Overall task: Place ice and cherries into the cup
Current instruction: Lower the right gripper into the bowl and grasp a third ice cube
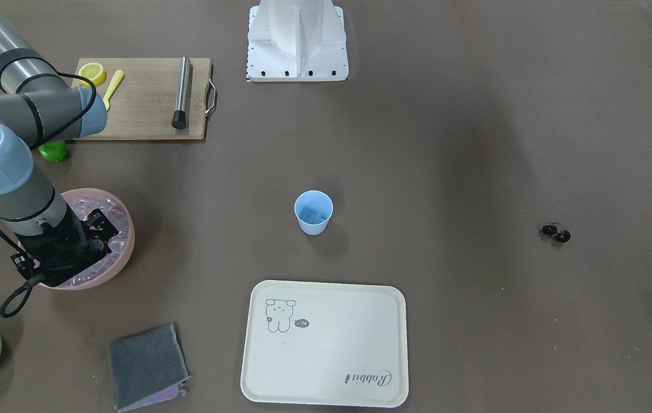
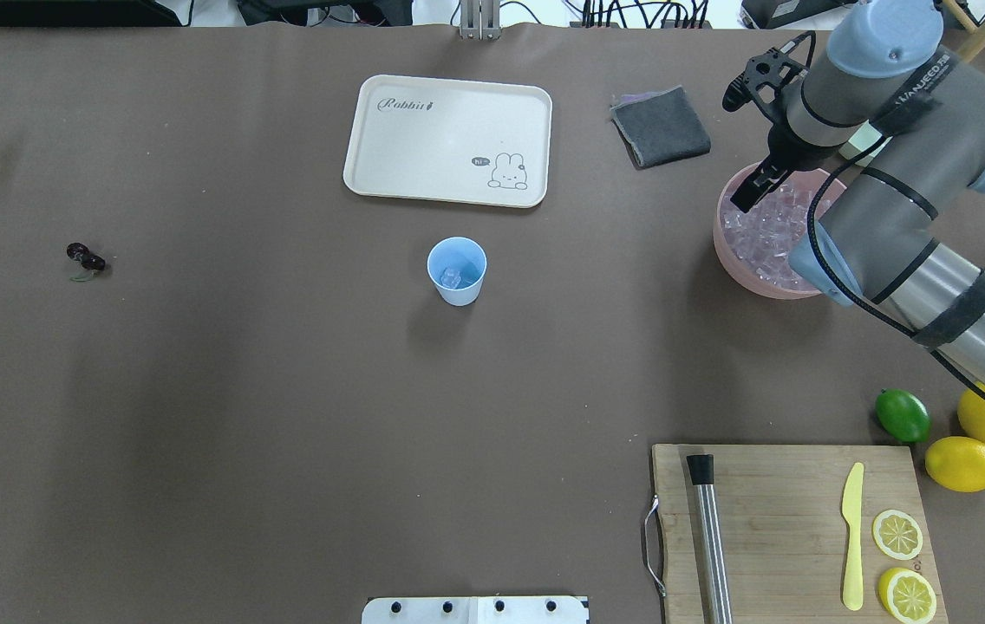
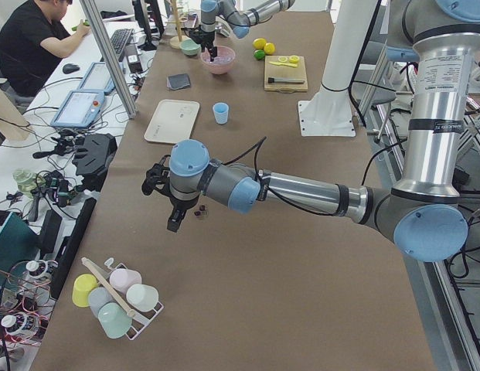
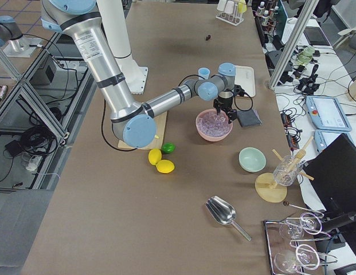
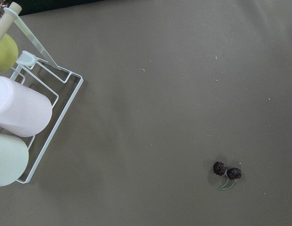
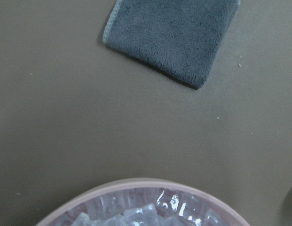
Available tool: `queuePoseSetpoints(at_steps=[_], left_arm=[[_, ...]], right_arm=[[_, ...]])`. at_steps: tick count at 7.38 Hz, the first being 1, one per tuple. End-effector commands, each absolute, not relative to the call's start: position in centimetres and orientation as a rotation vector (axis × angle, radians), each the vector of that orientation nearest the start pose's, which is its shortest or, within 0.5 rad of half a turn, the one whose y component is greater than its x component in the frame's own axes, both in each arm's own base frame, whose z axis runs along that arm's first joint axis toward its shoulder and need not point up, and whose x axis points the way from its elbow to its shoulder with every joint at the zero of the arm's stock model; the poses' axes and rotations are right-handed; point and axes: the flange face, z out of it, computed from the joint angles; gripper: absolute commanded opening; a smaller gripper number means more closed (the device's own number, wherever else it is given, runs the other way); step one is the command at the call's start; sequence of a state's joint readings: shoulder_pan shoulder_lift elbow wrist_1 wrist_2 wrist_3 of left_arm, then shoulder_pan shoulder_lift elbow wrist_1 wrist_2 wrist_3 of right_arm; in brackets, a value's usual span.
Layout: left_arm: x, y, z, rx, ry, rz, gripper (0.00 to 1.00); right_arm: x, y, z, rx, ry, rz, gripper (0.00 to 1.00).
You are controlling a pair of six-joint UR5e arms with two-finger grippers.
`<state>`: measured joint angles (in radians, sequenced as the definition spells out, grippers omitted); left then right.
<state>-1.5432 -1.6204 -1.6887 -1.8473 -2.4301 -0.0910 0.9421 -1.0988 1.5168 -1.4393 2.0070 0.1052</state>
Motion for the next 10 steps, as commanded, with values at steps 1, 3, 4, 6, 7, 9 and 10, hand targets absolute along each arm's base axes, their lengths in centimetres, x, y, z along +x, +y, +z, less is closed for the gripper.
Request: queuePoseSetpoints(at_steps=[1,3,4,6,7,9,10], left_arm=[[-4.3,-52.8,53.6,0.368,0.867,0.133,0.98],[-4.3,-52.8,53.5,0.37,0.869,0.134,0.98],[-4.3,-52.8,53.5,0.37,0.868,0.135,0.98],[-4.3,-52.7,53.6,0.369,0.87,0.135,0.98],[-4.3,-52.6,53.7,0.367,0.868,0.135,0.98],[-4.3,-52.7,53.7,0.368,0.868,0.135,0.98],[-4.3,-52.7,53.7,0.367,0.868,0.134,0.98]], right_arm=[[-33.9,-59.7,41.6,0.354,-0.606,-0.647,0.76],[-34.0,-59.6,41.1,0.357,-0.61,-0.649,0.46],[-33.9,-59.6,41.0,0.356,-0.612,-0.648,0.39],[-33.7,-59.8,40.9,0.36,-0.61,-0.645,0.34],[-33.7,-59.9,40.5,0.366,-0.611,-0.644,0.33],[-33.2,-60.2,40.6,0.36,-0.627,-0.639,0.42],[-33.3,-60.2,40.5,0.363,-0.625,-0.64,0.42]])
